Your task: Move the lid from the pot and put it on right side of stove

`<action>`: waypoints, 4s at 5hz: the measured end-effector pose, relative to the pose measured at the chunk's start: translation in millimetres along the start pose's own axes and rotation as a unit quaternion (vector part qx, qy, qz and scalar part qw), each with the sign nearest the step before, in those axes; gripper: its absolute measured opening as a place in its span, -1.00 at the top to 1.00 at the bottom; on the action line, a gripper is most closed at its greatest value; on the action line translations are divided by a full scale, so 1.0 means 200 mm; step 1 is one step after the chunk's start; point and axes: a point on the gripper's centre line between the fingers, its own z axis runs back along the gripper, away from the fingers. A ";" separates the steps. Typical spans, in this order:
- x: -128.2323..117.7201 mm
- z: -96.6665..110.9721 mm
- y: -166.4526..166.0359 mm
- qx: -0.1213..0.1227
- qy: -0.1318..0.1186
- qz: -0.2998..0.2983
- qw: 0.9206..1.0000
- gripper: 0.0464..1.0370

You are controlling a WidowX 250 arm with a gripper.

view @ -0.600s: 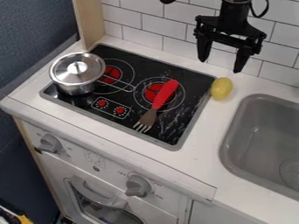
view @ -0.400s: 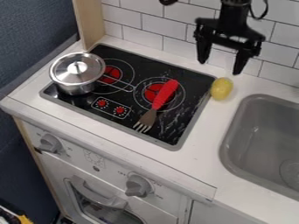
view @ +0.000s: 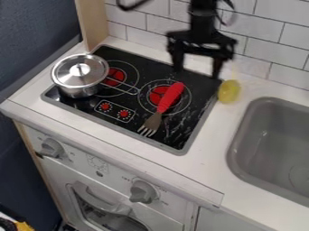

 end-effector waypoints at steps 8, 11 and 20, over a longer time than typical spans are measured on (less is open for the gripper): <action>-0.20 0.11 0.93 0.129 -0.039 0.376 0.917 -0.93; -0.13 -0.07 1.02 0.132 -0.023 0.386 0.913 -0.93; -0.05 0.02 0.91 0.128 0.018 0.361 0.923 0.98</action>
